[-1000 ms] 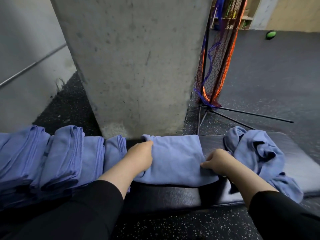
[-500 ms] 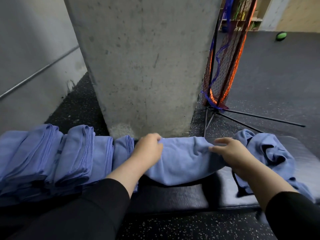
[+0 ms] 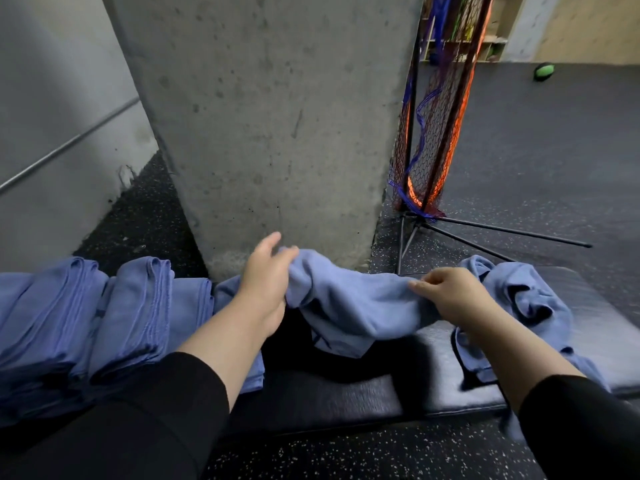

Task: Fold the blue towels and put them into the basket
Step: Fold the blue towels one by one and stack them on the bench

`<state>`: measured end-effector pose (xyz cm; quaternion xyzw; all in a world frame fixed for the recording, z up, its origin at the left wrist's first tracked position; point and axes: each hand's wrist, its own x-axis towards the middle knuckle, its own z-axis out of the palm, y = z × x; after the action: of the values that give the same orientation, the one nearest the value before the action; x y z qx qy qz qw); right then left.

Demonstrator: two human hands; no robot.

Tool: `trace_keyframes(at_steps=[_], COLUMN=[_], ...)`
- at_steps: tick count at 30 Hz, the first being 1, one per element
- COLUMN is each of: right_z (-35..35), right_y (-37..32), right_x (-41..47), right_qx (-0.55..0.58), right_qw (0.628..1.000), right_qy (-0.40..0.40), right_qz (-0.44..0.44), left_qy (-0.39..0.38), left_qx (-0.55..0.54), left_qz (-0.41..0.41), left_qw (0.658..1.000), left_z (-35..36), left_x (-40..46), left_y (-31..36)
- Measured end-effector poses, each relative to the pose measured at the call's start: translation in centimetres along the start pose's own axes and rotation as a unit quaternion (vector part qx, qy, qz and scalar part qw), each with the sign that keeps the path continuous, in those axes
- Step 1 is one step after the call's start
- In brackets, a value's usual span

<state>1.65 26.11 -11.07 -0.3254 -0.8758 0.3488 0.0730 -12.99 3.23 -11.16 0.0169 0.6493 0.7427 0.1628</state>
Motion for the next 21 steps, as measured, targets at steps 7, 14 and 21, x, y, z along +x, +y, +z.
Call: trace_keyframes(at_steps=[7,14,21], right_z=[-0.1,-0.3,-0.3], right_y=[-0.6,-1.0,-1.8], right_x=[-0.1,-0.4,-0.9], right_qx=[-0.038,0.412,0.406], right_qw=[0.998,0.904,0.913], right_qy=[0.052,-0.112,-0.028], right_qz=[-0.023,-0.021,-0.031], left_qy=[-0.064,-0.162,-0.056], left_qx=[0.071,0.066,-0.046], left_qz=[-0.159,-0.109,-0.047], left_qw=[0.983,0.979,0.996], left_z=[0.0,-0.8,-0.1], left_x=[-1.9,-1.8,-1.8], left_y=[-1.1,0.4,2.0])
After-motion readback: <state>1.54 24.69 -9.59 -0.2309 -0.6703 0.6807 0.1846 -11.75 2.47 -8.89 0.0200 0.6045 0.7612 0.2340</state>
